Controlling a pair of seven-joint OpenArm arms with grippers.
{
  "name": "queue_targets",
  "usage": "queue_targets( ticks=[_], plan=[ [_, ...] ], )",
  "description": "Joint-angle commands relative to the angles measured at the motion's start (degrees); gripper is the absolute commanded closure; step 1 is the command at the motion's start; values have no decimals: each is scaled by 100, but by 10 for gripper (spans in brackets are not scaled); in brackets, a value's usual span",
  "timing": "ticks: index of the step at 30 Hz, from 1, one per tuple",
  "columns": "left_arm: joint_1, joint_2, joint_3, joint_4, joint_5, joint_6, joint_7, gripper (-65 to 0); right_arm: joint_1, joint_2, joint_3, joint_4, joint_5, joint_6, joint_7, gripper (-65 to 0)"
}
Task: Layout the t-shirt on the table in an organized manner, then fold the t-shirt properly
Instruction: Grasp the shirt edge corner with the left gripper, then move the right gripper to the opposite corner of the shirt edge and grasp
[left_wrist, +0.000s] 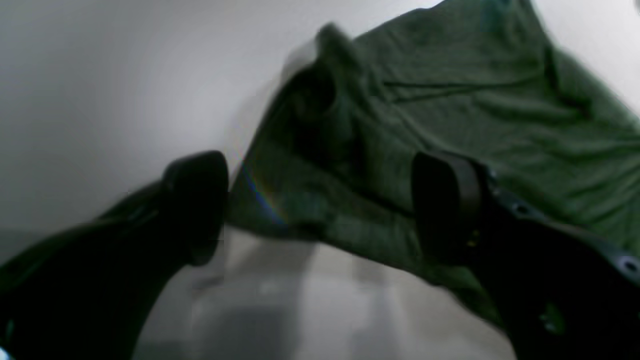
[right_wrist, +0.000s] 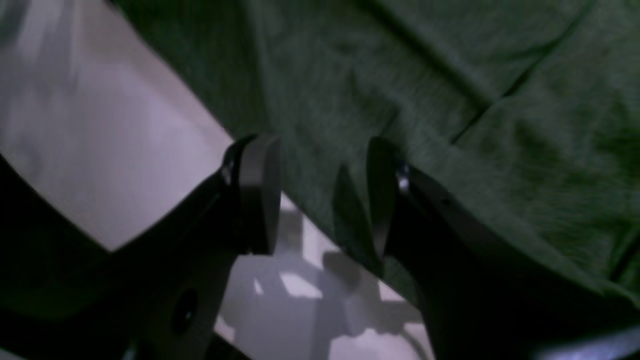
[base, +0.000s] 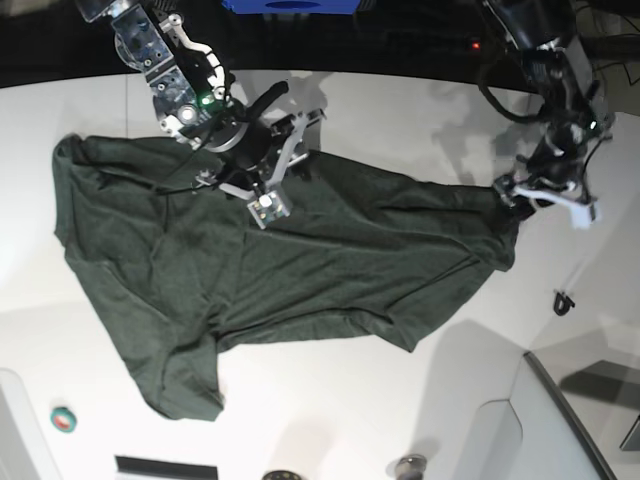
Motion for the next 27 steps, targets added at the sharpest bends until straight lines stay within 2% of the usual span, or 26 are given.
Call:
queue_targets(
  ticks=[1,5,8,10,22,25,27],
  plan=[
    [48,-125,-168,16,-270,-19,-140,-550,25,7,66,191,29,20,113,-257],
    [285,-283,-352,-116,-437,-54,-140,-550,17,42,101,270,29,20,113,-257],
    [347,-292,-379,-169,-419,-406,-140,-550,17,51,101,244,29,29,113,-257],
    [303,-362,-361,-353,-419,-520,-140,-550,17,33,93,244,29,29,113,-257],
    [-251,-362,-326,-1338,-419,-538,-140,-550,-124,60,110,297,29,29,113,-257],
    [-277,-362,17,-1382,-419,-538,-158,-550,-168,25,277,323,29,29,113,-257],
    [-251,-362,263,-1391,-419,-520,-395,-550,-247,25,418,341,29,29,113,-257]
  ],
)
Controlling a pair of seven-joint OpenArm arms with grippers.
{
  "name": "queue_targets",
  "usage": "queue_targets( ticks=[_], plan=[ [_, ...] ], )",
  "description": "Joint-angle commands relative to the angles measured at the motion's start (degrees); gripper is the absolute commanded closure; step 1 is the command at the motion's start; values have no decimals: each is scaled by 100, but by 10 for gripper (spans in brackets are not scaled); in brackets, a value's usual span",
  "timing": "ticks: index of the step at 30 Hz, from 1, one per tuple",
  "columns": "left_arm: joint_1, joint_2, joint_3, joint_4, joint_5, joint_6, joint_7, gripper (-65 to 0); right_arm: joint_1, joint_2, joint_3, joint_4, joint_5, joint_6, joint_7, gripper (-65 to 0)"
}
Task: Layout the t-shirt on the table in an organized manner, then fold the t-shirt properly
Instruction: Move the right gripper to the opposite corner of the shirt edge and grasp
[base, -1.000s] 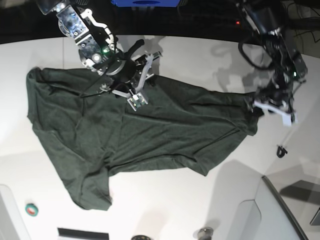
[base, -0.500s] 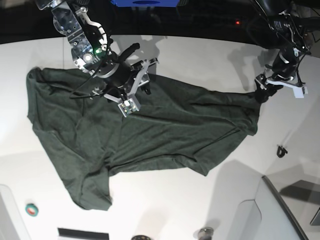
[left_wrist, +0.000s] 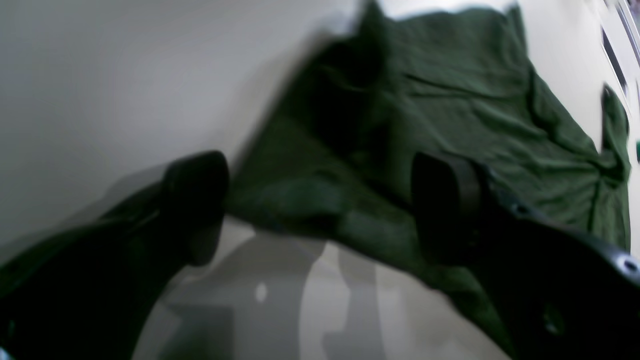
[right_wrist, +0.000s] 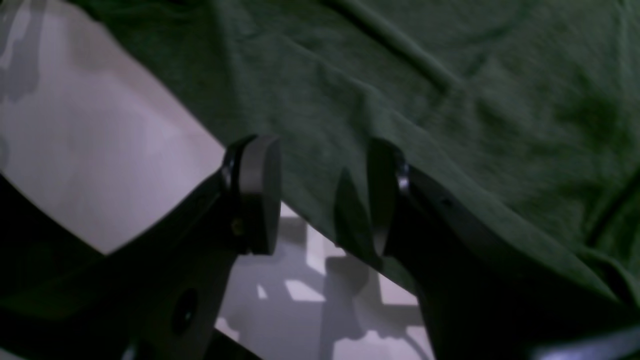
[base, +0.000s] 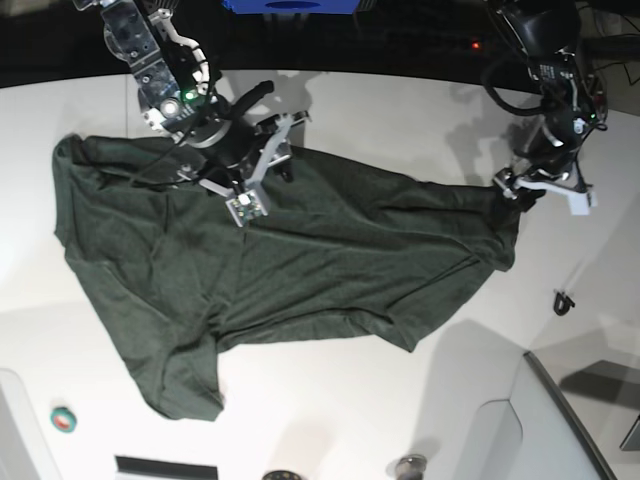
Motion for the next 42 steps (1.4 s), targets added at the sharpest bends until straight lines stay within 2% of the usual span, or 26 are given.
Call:
queue_targets(
  ticks=[1,3,13,15,17,18,20,23,27,29,30,32,35,39,42],
  plan=[
    [16,-32,76,2,27,24,-75,-548,22,-17,79,164,31,29,133,-257],
    [33,-32,163,-148,27,24,-294,-548,-14,-17,202,252,31,29,133,-257],
    [-19,-32,146,-412,27,33,-321,-536,-163,27,519,401,31,38,133,-257],
    [-28,-32,146,-420,27,33,-330,-457,-207,27,519,401,31,38,133,-257],
    [-28,-32,155,-420,27,33,-330,-341,-260,1,668,401,31,20,141,-257],
    [-28,-32,155,-420,27,33,-330,-273,-348,-52,906,401,31,11,150,-257],
    [-2,-32,163,-403,27,33,-330,-150,-532,-395,1486,419,75,20,458,-261],
    [33,-32,163,-385,27,33,-321,-2,-787,-632,2409,428,435,29,933,-264],
    [33,-76,163,-376,27,33,-294,0,-822,-641,3517,410,1288,29,941,-266],
    [33,-146,199,-368,27,33,-277,0,-884,-641,4115,419,1904,38,678,-282],
    [42,-146,199,-368,27,33,-277,0,-901,-632,4457,419,2282,46,458,-311],
    [104,-190,199,-359,27,33,-277,0,-901,-545,5064,401,2853,249,80,-357],
    [174,-270,199,-359,27,24,-277,0,-901,-474,5952,208,3433,855,-439,-381],
    [315,-305,207,-315,27,6,-268,0,-787,-474,6602,-258,3521,1453,-843,-383],
    [491,-305,207,37,27,6,-268,0,-708,-474,6831,-733,3539,2165,-1248,-383]
  ],
)
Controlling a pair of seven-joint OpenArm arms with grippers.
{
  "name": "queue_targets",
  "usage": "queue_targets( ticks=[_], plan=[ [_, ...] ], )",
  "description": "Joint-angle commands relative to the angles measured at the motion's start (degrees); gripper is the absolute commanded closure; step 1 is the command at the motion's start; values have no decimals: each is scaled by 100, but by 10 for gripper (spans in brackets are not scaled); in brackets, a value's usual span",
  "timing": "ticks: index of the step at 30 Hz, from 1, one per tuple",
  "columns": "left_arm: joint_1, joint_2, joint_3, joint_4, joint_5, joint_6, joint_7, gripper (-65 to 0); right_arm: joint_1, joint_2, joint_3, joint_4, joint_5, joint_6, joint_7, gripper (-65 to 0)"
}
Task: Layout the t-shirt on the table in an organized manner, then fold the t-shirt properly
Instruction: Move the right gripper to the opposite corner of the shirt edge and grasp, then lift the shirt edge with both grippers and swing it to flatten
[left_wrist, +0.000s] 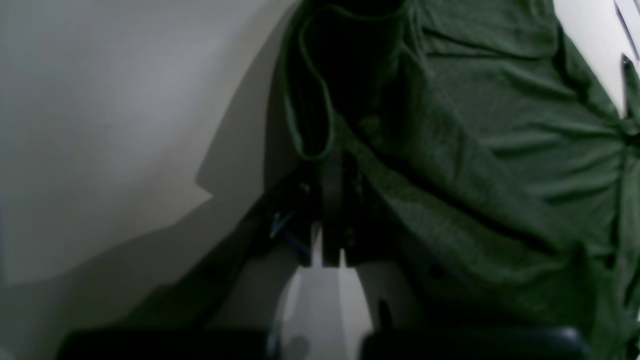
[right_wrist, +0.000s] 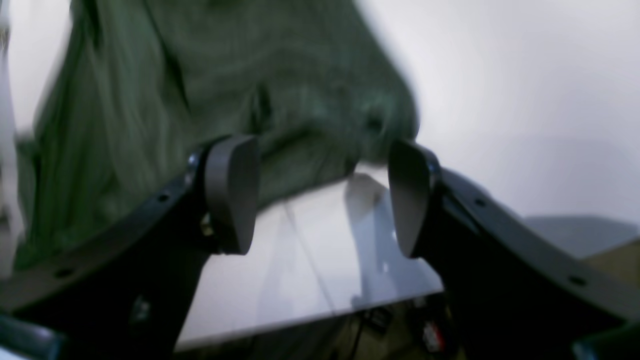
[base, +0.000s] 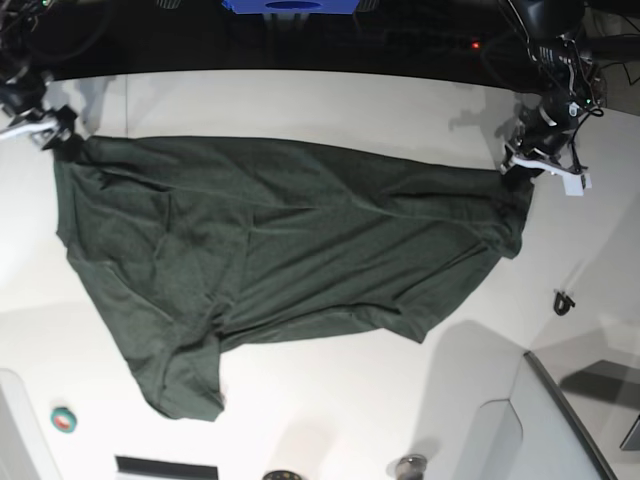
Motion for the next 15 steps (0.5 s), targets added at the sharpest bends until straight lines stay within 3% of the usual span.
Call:
queue_targets(
  ticks=[1,4,11,15],
  plan=[
    [69,-77,-29,230,-58,15,-65,0,77,79,88,-23,114,322,17,-383],
    [183,-69,-29,590,-58,24,14,0,218,79,203,-419,114,841,-291,-383],
    [183,-77,-29,749,-58,24,384,0,446,88,150,-1078,105,902,-405,-392],
    [201,-77,-29,731,-58,24,384,0,552,228,150,-1351,114,911,-528,-483]
  ],
)
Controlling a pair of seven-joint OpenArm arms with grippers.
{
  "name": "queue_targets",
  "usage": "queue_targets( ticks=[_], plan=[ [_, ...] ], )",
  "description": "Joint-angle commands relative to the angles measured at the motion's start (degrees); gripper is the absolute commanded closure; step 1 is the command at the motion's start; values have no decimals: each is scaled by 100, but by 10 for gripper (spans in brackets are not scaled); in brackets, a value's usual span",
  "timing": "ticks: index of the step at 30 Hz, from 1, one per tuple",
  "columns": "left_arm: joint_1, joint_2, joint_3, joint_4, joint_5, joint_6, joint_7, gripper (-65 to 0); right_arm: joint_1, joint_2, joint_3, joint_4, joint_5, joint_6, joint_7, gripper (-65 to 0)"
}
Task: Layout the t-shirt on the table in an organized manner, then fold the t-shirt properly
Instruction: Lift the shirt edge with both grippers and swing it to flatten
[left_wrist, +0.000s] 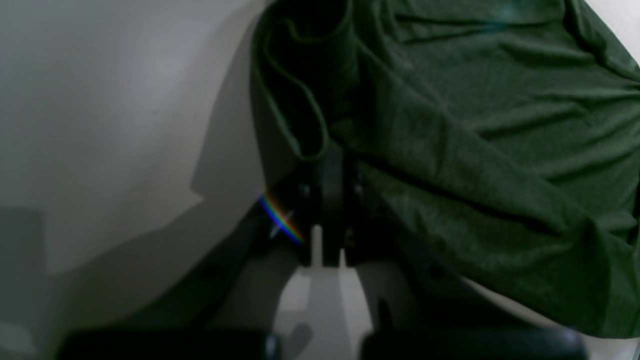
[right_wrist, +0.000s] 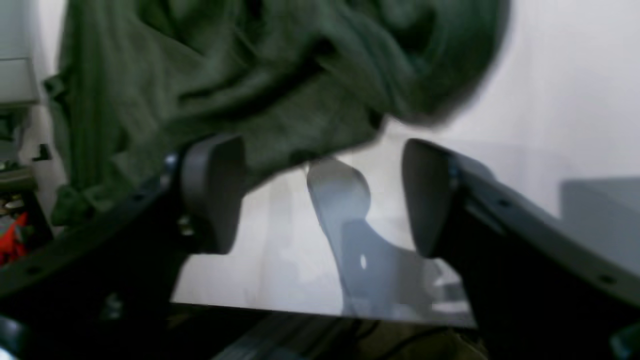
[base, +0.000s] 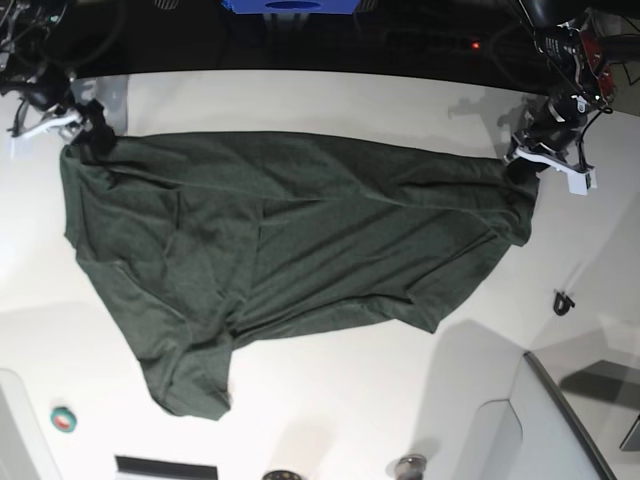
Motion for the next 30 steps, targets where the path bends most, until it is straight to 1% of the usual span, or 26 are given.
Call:
queue_targets(
  ticks=[1,6,11,17,22,23,27,30],
  plan=[
    [-18,-77,-18,84,-87,-42,-82,0,-8,106,65,-3,-39,30,-56,-495],
    [-18,-77,-27,75,-87,-42,-82,0,80,97,83,-310,-30,30,208,-495],
    [-18,-77,-27,67,-87,-42,-82,0,335,123,83,-926,-30,30,252,-495],
    [-9,-86,-62,58,-87,-42,-82,0,326,123,74,-978,-39,30,498,-494],
    [-9,-86,-44,58,-87,-42,-82,0,335,123,65,-978,-57,30,515,-491],
    [-9,-86,-44,58,-87,-42,-82,0,344,123,65,-978,-57,30,524,-482],
    [-9,-86,-44,58,-87,-42,-82,0,397,123,65,-987,-57,30,524,-389],
    [-9,-86,-53,58,-87,-42,-82,0,423,123,65,-987,-66,30,524,-393]
  ],
)
